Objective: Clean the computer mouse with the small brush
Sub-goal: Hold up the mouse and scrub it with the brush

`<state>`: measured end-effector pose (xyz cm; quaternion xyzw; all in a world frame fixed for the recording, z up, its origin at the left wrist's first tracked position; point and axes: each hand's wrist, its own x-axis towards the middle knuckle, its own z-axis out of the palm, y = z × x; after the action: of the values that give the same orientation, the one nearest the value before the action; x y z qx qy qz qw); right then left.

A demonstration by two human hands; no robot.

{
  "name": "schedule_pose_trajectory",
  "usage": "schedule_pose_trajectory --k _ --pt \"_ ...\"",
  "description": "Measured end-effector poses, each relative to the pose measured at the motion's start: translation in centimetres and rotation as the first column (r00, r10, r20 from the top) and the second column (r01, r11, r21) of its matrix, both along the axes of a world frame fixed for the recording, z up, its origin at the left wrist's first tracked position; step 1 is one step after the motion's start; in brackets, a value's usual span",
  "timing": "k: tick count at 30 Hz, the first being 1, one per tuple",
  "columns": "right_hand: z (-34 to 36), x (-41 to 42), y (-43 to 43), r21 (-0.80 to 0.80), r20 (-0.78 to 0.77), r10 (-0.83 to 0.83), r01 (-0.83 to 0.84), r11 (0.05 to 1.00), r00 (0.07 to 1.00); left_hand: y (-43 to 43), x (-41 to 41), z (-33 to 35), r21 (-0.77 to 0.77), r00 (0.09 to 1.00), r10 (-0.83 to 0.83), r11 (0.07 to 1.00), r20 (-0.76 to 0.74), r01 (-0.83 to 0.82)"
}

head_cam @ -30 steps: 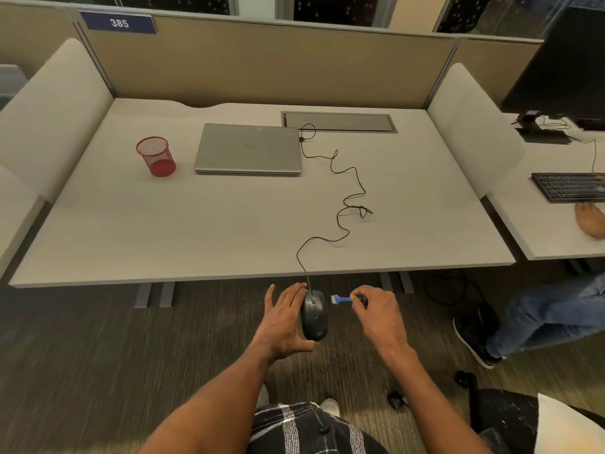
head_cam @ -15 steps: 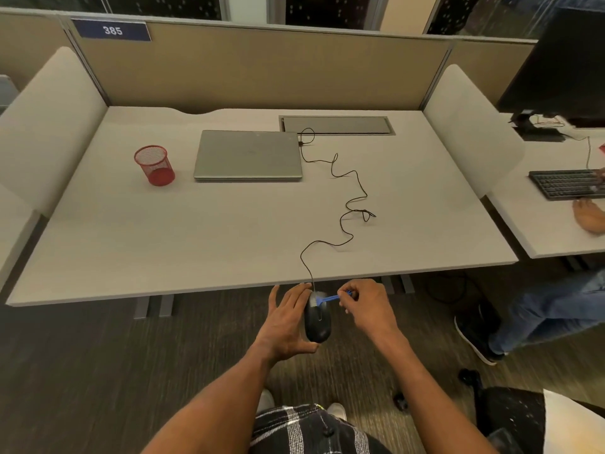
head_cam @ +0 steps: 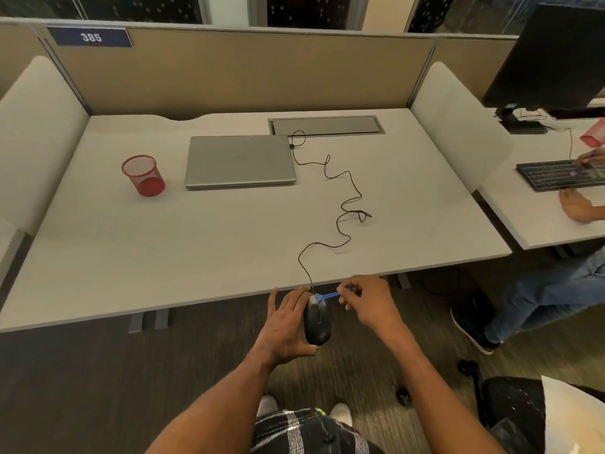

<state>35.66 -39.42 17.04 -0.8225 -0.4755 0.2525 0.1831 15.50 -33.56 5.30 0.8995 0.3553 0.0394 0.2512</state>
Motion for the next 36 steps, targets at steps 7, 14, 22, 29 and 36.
schedule_pose_trajectory --k 7,14,22,29,36 --pt "-0.4 0.0 -0.9 0.001 -0.093 -0.037 0.037 0.999 0.995 0.1 -0.2 -0.2 0.001 1.0 -0.012 1.0 -0.01 0.012" --pt "-0.2 -1.2 -1.8 0.04 0.075 0.106 -0.109 0.993 0.992 -0.1 0.0 -0.2 0.014 0.999 -0.033 0.999 -0.04 0.034" --pt "0.5 -1.3 -0.9 -0.124 0.191 0.179 -0.157 0.98 0.965 -0.3 0.6 0.0 0.037 0.997 -0.034 0.999 -0.07 0.037" --pt "0.6 0.0 0.4 -0.049 0.204 0.132 -0.125 0.991 0.97 -0.6 0.8 -0.1 0.052 0.996 -0.053 0.997 -0.079 0.057" --pt "0.6 1.4 2.3 0.033 0.169 0.066 -0.073 0.997 0.983 -0.8 1.0 0.1 0.051 0.998 -0.022 0.998 -0.053 0.024"
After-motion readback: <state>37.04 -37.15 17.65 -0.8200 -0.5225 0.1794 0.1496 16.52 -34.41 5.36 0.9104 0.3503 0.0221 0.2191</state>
